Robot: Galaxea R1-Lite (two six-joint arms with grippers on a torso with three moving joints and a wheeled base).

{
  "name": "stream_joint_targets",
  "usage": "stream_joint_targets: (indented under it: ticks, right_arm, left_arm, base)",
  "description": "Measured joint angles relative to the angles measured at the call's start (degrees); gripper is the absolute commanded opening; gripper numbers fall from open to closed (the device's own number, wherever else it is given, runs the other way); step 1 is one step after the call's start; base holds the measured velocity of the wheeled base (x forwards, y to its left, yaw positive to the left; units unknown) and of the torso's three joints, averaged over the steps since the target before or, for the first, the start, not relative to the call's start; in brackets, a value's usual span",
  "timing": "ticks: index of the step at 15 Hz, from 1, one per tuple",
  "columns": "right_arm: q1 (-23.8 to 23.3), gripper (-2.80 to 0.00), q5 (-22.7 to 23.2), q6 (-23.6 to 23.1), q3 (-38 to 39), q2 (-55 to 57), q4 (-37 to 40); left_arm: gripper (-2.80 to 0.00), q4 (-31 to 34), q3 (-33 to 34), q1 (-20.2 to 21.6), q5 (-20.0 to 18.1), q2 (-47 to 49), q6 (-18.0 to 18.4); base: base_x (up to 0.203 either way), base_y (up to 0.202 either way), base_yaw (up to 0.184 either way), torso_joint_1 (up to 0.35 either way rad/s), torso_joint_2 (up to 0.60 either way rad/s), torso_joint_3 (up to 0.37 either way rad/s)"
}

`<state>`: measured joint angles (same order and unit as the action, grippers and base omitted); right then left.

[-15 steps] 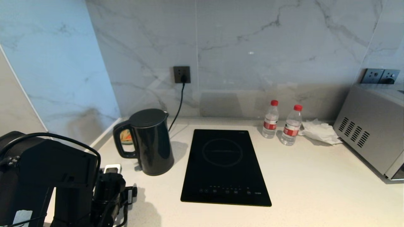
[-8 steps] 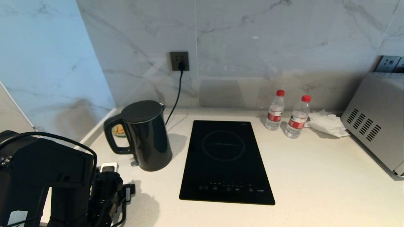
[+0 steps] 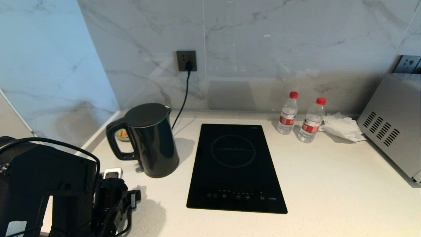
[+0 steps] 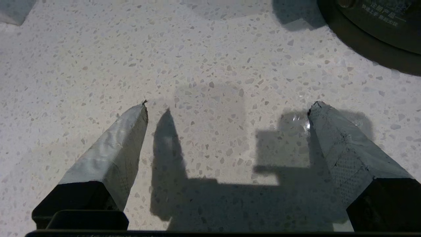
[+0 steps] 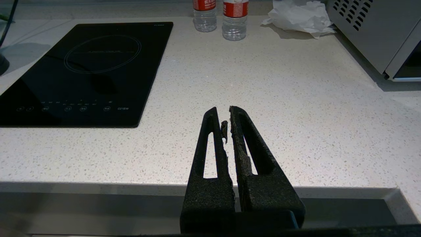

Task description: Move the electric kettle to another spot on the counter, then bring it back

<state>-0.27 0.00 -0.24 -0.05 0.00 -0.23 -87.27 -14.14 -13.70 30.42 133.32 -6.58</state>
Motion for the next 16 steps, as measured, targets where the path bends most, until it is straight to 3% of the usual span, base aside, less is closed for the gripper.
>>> stream_joint_targets:
  ticks: [7, 16]
  right_arm:
    - [0.0, -2.8, 0.0, 0.0, 0.0, 0.0, 0.0]
    - [0.0, -2.8, 0.0, 0.0, 0.0, 0.0, 0.0]
  left_arm:
    - [0.0, 0.5, -4.3, 1.8, 4.9, 0.5, 0.0]
    - [0.0, 0.2, -4.0, 3.7, 4.4, -3.7, -0.4]
  base:
    - [0.0, 0.0, 0.0, 0.0, 0.0, 0.0]
    - [0.0, 0.0, 0.0, 0.0, 0.0, 0.0]
